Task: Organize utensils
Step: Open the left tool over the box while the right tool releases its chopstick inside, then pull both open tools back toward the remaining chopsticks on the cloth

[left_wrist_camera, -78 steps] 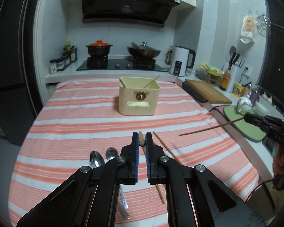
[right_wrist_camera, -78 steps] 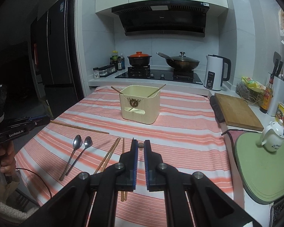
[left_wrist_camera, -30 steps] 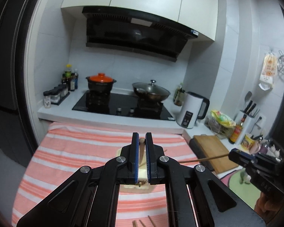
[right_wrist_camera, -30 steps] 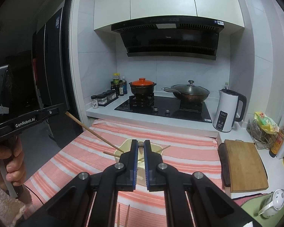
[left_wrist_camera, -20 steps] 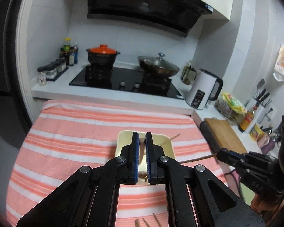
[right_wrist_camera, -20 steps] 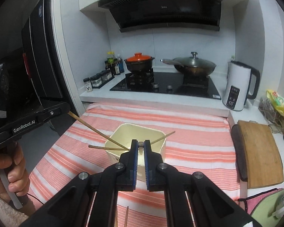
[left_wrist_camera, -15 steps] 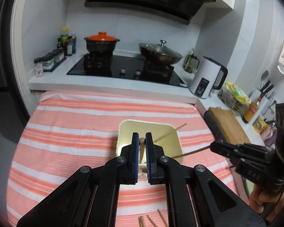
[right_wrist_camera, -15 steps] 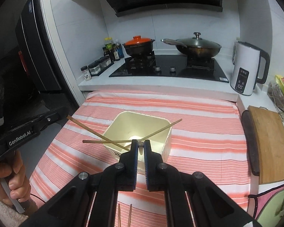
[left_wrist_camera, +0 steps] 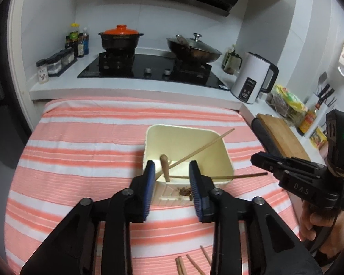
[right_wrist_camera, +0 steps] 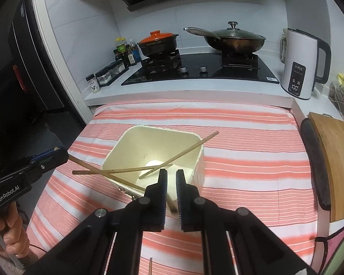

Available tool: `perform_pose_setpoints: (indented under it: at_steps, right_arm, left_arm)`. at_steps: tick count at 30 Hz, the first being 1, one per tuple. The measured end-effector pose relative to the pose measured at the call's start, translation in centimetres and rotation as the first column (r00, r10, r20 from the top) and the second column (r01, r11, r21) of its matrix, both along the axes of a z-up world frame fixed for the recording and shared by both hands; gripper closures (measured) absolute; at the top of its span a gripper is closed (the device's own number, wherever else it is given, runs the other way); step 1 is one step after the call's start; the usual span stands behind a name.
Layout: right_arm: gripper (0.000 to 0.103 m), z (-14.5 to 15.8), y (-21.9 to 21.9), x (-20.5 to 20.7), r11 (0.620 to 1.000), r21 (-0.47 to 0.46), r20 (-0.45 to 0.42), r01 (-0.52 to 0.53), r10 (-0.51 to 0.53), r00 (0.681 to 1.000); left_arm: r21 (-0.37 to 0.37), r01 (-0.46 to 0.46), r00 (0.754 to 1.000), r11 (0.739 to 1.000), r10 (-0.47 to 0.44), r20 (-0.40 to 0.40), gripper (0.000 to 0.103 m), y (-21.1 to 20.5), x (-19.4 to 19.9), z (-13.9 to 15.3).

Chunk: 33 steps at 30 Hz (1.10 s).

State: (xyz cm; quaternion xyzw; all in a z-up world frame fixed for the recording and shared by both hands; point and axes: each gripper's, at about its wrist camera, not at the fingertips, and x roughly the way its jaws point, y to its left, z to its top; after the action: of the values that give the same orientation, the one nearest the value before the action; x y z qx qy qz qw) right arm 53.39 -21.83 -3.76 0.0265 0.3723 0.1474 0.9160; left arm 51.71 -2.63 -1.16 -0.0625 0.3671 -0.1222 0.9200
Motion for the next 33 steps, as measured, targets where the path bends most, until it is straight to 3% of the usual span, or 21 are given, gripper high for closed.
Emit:
perform_pose_setpoints:
  at_steps: [1,2,3,4,6,14,17,19,23,28,33]
  right_arm:
    - [0.079,-0.1,-0.2,0.0,1.0,0.0,0.008,0.005,-0.005,1.0]
    - [0.065,-0.1,-0.5,-0.5,1.0,0.003,0.024,0.01,-0.011,1.0]
    - [0.059,0.0,-0.7,-0.9,1.0,0.002,0.041,0.015,-0.015,0.999]
    - [0.059,0.1,-0.8,-1.4,1.0,-0.001,0.053,0.017,-0.017,0.998]
    - [0.057,0.6,-1.0,-2.7,1.0,-0.011,0.091,0.017,-0.016,0.996]
    - [0.043,1.5,-0.9,-11.3,0.993,-0.116,0.23,-0.021,0.048,0.972]
    - [0.039,0.7,-1.2,-15.4,0.99,-0.137,0.253,-0.027,0.061,0.965]
    - [0.037,-0.3,-1.6,-18.1,0.99,-0.14,0.26,-0.028,0.064,0.964]
    - [0.037,-3.3,-2.4,-23.0,0.988,-0.155,0.239,0.001,0.037,0.97]
    - [0.037,-8.0,-3.1,-28.6,0.983,-0.177,0.187,0.041,-0.008,0.982]
    - [0.037,-11.3,-3.8,-32.5,0.972,-0.232,0.143,0.047,-0.014,0.99]
  left_arm:
    - [0.001,0.002,1.0,1.0,-0.002,-0.003,0.06,0.1,-0.3,-0.2]
    - [0.008,0.007,1.0,1.0,-0.007,-0.005,0.059,0.1,-0.6,-0.3]
    - [0.019,0.011,1.0,1.0,-0.011,-0.006,0.054,0.2,-1.0,-0.4]
    - [0.033,0.013,1.0,0.999,-0.013,-0.002,0.049,0.2,-1.6,-0.4]
    - [0.064,0.007,1.0,0.998,-0.008,0.013,0.027,0.3,-3.0,-0.4]
    - [0.21,-0.017,0.998,0.978,0.006,0.055,0.002,0.3,-11.6,-1.5]
    - [0.275,-0.047,0.997,0.96,0.029,0.067,0.001,-0.1,-15.5,-2.7]
    - [0.282,0.002,1.0,0.96,-0.009,0.022,0.001,-0.3,-17.9,-4.0]
    - [0.273,0.013,0.999,0.962,-0.027,0.047,0.001,-0.1,-23.1,-6.1]
    - [0.235,0.034,0.999,0.971,-0.026,-0.034,0.001,0.9,-27.4,-8.9]
    - [0.269,-0.022,0.998,0.963,0.036,-0.047,0.001,5.5,-30.2,-7.7]
